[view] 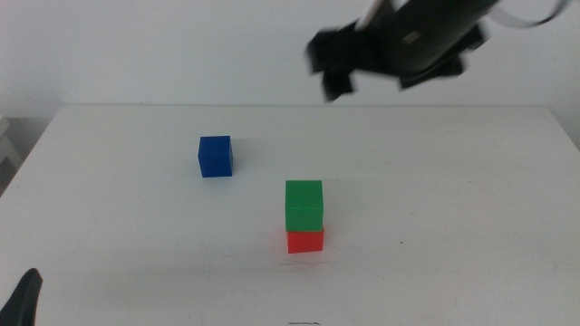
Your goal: Stack red cubes first, then green, then blue cubes in a specific spot.
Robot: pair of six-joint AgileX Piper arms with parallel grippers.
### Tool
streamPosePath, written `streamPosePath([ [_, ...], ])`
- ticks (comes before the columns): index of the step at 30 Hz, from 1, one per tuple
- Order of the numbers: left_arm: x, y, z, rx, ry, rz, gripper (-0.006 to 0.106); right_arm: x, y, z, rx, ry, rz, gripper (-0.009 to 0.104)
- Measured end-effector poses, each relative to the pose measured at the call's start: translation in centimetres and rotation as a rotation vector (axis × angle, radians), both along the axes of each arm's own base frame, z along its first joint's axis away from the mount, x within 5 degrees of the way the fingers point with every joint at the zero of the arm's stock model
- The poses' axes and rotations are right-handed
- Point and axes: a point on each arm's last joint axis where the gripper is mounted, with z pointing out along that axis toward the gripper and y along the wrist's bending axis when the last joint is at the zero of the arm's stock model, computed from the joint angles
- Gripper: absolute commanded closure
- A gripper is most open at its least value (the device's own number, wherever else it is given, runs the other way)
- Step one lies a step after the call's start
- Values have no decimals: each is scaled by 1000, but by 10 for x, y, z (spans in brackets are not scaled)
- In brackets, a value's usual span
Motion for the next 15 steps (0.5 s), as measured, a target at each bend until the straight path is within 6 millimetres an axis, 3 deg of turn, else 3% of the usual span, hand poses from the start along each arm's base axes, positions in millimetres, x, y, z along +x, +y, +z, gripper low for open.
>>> streamPosePath([
  [2, 0, 0, 0, 0, 0, 0, 7, -15, -22, 23, 26, -42, 43, 23],
  [7, 0, 0, 0, 0, 0, 1, 7, -59, -89, 48, 18, -117, 127, 23],
  [12, 0, 0, 0, 0, 0, 1, 7, -113, -148, 45, 46, -263, 170, 23],
  [15, 0, 0, 0, 0, 0, 1, 7, -141, -164, 38, 58, -365, 248, 23],
])
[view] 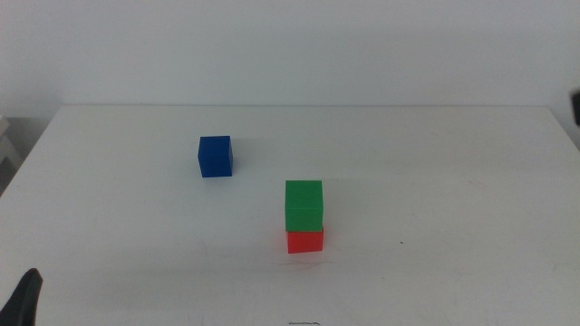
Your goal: Stack red cubes first, then green, then blue cubes in a specific spot.
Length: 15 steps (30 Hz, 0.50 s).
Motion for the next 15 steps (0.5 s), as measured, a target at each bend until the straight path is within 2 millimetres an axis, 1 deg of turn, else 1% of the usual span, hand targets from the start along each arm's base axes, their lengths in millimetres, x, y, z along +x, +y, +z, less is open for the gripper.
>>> streamPosePath([
  [2, 0, 0, 0, 0, 0, 0, 7, -17, -5, -5, 5, -69, 66, 22],
  [6, 0, 0, 0, 0, 0, 0, 7, -37, -7, -12, 21, -164, 152, 21],
  [8, 0, 0, 0, 0, 0, 0, 7, -40, -8, -14, 21, -182, 168, 21],
  [15, 0, 0, 0, 0, 0, 0, 7, -39, -7, -13, 31, -211, 173, 21],
])
